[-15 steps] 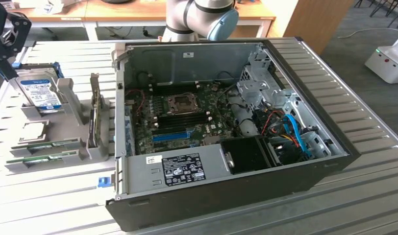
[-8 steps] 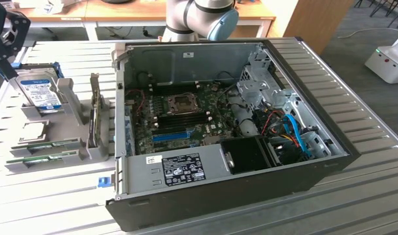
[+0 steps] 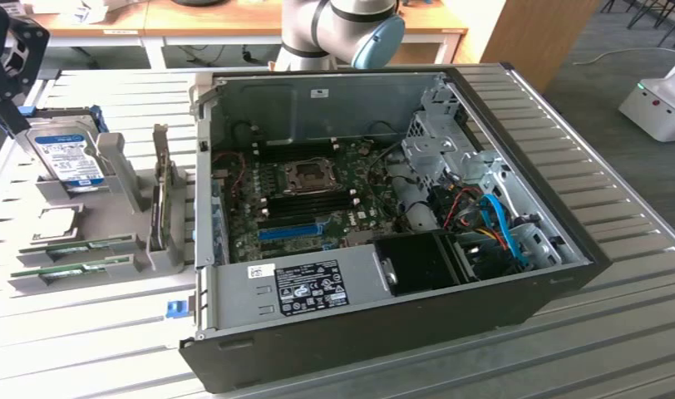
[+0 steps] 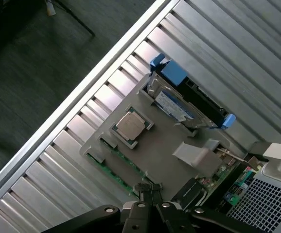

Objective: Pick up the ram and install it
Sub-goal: 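Pick up the ram and move it above insertion slot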

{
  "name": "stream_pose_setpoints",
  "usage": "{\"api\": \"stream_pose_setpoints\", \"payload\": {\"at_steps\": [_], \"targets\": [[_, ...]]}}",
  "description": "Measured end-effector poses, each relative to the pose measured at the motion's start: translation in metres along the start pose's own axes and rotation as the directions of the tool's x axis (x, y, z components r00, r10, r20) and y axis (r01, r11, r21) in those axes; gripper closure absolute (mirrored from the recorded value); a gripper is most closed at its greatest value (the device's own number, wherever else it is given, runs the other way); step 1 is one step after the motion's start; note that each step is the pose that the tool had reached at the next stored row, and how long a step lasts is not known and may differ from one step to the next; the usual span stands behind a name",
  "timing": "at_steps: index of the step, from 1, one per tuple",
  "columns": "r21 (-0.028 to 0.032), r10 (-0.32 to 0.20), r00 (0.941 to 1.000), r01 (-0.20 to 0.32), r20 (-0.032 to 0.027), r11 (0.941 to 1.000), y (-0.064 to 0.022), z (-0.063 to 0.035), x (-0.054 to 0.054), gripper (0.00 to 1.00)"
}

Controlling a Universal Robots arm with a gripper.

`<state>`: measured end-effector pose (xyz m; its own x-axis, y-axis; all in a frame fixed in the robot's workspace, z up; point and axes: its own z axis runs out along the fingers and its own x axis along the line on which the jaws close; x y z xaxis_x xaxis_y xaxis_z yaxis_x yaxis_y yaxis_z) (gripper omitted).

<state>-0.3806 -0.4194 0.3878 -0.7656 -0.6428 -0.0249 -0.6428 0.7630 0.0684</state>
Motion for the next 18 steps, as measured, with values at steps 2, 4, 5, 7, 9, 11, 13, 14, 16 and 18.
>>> {"api": "stream_pose_setpoints", "payload": {"at_steps": [2, 4, 5, 7, 9, 11, 13, 14, 16, 18], "targets": [[-0.0024, -0.025, 0.9997, 0.025, -0.0003, 0.9997, 0.0000, 0.0000, 0.0000, 0.89], [-0.0047, -0.049, 0.9988, 0.049, -0.0003, 0.9988, 0.0000, 0.0000, 0.0000, 0.89], [-0.0057, -0.061, 0.9982, 0.061, -0.0003, 0.9981, 0.0000, 0.0001, 0.0000, 0.89], [-0.0079, -0.086, 0.9963, 0.086, -0.0006, 0.9963, 0.0000, 0.0001, 0.0000, 0.89], [-0.0104, -0.110, 0.9939, 0.110, -0.0006, 0.9938, 0.0000, 0.0001, 0.0000, 0.89], [-0.0127, -0.136, 0.9907, 0.136, -0.0006, 0.9906, 0.0000, 0.0001, 0.0000, 0.89], [-0.0150, -0.162, 0.9867, 0.162, -0.0007, 0.9866, 0.0000, 0.0001, 0.0000, 0.89], [-0.0162, -0.176, 0.9843, 0.176, -0.0008, 0.9842, 0.0000, 0.0001, 0.0000, 0.89], [-0.0183, -0.203, 0.9792, 0.203, -0.0011, 0.9791, 0.0000, 0.0001, 0.0000, 0.89], [-0.0205, -0.229, 0.9735, 0.229, -0.0014, 0.9733, 0.0000, 0.0001, 0.0000, 0.89]]}}
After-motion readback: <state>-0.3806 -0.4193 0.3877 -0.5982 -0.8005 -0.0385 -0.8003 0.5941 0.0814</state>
